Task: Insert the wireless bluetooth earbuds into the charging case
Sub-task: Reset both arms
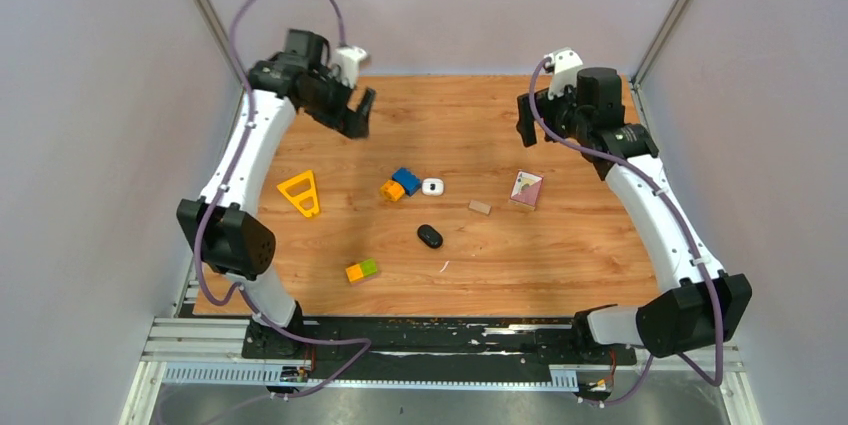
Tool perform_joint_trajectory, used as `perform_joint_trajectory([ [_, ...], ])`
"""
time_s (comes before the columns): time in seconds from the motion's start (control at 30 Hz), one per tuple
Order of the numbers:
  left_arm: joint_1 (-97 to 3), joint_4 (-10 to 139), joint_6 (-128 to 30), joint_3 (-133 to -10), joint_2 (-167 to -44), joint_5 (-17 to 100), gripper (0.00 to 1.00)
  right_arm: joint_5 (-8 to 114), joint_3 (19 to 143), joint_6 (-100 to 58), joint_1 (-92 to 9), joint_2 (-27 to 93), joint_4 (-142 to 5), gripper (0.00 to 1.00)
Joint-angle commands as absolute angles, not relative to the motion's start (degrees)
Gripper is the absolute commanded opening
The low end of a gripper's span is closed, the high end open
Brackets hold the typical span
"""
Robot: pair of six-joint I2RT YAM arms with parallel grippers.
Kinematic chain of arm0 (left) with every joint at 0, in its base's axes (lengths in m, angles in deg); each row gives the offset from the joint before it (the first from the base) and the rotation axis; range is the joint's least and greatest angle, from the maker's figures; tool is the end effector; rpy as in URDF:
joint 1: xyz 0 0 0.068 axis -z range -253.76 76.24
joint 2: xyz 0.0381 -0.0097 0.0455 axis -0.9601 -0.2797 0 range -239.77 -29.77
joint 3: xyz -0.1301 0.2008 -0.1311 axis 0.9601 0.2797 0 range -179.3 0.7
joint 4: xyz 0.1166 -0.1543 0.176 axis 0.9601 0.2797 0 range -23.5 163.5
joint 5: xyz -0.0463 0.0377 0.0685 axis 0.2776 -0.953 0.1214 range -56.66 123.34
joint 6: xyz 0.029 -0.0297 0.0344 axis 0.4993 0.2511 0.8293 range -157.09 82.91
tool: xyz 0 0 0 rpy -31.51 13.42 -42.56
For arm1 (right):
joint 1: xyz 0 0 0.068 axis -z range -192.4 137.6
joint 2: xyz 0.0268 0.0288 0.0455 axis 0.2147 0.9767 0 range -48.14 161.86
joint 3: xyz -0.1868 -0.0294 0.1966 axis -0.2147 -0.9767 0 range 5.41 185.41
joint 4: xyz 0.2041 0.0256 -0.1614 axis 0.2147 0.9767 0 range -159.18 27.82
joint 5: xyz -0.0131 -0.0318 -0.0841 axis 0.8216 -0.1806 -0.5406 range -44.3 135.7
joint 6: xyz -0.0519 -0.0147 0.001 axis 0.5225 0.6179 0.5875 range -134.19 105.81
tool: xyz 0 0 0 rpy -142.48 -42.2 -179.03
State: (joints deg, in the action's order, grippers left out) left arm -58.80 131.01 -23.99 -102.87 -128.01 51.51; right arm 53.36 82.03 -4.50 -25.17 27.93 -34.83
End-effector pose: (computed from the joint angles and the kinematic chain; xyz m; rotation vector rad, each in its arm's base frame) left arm 0.3366 -0.1014 0.3648 0.7353 2.4741 -0.4239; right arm 0.2834 0.0691 0.3712 -0.4961 2.1021 0.1754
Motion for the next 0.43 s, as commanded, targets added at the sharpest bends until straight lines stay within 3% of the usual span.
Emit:
perform_joint_trajectory([
  [0.0,-66.71,127.22,-26.32,-114.59,-128.40,48.81,1.00,48.81,89.09,-6.90,-24.97,28.68,-39.16,0.95],
  [0.27,-70.74,113.92,-36.01,-102.76,-120.49,49.15,1.00,42.90,90.06,-9.86,-24.97,28.45,-40.66,0.98],
  [0.4,-70.75,109.25,-40.42,-94.33,-117.11,52.52,1.00,46.36,89.27,-9.92,-25.00,28.02,-39.44,0.99],
])
